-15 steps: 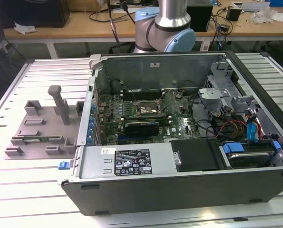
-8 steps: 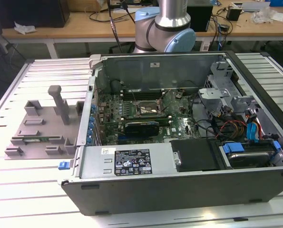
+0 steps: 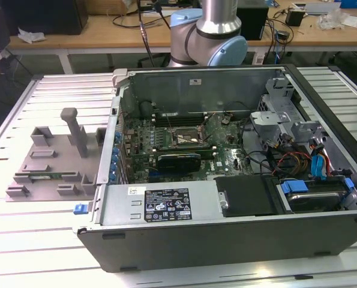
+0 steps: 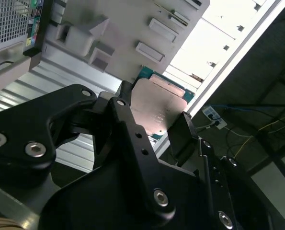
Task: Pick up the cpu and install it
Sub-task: 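Pick up the cpu and move it towards the insertion slot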
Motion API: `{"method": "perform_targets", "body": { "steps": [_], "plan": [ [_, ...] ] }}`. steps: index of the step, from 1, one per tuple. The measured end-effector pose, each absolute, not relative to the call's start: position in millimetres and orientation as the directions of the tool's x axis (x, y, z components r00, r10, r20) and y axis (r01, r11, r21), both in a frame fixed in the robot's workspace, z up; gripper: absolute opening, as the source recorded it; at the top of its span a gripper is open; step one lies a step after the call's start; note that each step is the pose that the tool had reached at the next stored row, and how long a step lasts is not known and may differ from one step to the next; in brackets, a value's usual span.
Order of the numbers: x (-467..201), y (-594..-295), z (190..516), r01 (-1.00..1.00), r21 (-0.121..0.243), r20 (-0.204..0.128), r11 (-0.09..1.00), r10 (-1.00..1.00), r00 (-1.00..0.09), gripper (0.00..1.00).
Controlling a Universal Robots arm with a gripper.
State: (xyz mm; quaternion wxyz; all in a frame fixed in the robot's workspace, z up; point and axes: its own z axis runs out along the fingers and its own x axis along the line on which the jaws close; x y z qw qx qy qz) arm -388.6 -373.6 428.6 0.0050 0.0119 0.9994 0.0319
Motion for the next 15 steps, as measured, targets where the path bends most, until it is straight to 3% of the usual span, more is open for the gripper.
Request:
{"method": "perform_targets", "body": {
  "steps": [15],
  "plan": [
    [-328, -374, 429, 0.023, 0.064, -0.009, 0.998, 0.024, -1.000, 0.55]
  ]
}}
